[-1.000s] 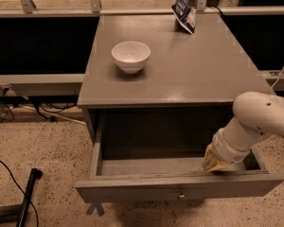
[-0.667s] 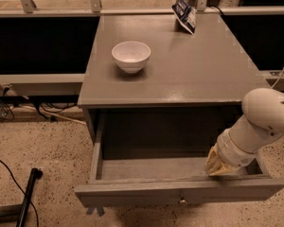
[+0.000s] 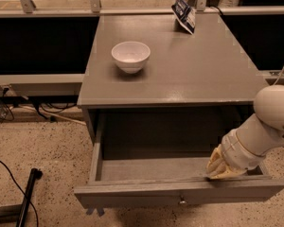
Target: Open top drawer
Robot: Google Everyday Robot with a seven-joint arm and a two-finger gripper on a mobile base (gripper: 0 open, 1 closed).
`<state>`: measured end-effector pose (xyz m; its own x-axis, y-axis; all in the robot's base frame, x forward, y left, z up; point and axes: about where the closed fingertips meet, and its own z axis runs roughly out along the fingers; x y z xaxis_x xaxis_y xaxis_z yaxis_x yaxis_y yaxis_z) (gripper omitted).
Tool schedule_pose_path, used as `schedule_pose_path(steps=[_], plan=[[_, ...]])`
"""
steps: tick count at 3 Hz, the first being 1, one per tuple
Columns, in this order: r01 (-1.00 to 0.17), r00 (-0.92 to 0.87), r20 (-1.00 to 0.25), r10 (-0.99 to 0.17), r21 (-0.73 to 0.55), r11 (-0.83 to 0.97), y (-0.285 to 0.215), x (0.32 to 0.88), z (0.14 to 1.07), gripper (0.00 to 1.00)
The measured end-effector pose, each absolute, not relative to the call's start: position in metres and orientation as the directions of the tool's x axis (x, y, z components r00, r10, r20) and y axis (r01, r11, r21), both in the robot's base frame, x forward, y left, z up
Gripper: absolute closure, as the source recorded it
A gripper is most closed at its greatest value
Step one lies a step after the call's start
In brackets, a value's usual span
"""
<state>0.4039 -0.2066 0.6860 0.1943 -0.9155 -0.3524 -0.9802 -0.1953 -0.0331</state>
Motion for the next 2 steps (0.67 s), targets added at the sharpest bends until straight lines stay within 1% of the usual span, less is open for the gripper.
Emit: schedule_pose_path(steps=[1, 2], plan=[[-0.982, 0.188, -0.371, -0.91, -0.07, -0.174, -0.205, 0.404, 0.692, 1.0], [-0.979, 0.197, -0.369, -0.908, -0.122, -0.163, -0.2, 0.416, 0.695, 1.0]])
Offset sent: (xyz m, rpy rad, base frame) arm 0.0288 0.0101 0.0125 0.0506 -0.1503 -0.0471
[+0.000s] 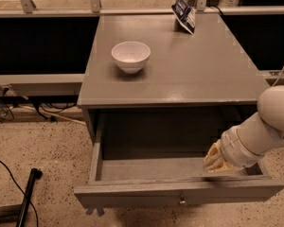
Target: Open top drawer
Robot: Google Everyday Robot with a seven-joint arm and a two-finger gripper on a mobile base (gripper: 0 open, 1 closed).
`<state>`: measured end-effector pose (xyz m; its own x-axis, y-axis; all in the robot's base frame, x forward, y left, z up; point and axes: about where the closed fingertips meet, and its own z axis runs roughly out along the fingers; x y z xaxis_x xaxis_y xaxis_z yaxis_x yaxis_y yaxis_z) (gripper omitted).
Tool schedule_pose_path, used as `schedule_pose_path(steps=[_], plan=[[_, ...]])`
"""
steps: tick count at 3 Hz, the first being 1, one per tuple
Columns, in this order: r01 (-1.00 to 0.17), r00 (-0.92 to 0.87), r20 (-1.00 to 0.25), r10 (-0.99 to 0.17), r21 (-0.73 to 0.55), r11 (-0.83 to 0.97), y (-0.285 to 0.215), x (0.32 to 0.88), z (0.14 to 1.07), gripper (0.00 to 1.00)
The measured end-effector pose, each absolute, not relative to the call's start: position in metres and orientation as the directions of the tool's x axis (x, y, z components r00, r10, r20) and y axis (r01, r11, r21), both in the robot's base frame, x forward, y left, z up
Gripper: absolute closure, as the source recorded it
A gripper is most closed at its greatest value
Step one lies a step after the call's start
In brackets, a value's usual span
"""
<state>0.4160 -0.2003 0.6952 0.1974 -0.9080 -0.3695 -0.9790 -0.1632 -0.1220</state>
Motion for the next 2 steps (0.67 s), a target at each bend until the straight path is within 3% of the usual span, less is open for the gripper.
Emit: schedule_pose_path(steps=[2], plan=[[-0.958, 0.132, -0.478, -0.868, -0.286, 0.011, -0.214, 0.435, 0.734, 1.0]])
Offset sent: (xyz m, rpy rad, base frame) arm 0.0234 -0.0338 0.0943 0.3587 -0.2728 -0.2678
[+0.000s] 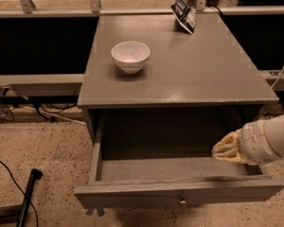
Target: Open top drawer
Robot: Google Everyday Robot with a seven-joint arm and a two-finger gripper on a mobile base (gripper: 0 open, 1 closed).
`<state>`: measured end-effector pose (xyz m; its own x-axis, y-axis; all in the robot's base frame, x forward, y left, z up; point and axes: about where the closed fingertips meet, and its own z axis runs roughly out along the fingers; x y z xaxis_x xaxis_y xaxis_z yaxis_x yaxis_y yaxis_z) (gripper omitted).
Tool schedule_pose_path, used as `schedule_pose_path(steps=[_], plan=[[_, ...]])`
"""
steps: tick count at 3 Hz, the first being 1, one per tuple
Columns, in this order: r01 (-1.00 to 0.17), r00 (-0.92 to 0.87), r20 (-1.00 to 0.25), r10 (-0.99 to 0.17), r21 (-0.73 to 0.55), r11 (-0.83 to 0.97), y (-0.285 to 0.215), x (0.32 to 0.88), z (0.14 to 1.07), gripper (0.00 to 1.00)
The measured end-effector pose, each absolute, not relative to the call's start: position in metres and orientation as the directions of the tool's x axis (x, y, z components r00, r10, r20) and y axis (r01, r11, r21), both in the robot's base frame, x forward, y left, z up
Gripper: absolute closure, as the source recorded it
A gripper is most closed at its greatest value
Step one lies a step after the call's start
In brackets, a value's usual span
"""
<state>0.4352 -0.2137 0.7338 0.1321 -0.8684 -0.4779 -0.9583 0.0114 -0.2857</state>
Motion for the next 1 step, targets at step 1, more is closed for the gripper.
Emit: schedule_pose_path(steps=[1], plan=[[-0.941, 0.121, -0.585, -0.802, -0.326, 0.095, -0.2231, 0.4375, 0.7706, 0.82]])
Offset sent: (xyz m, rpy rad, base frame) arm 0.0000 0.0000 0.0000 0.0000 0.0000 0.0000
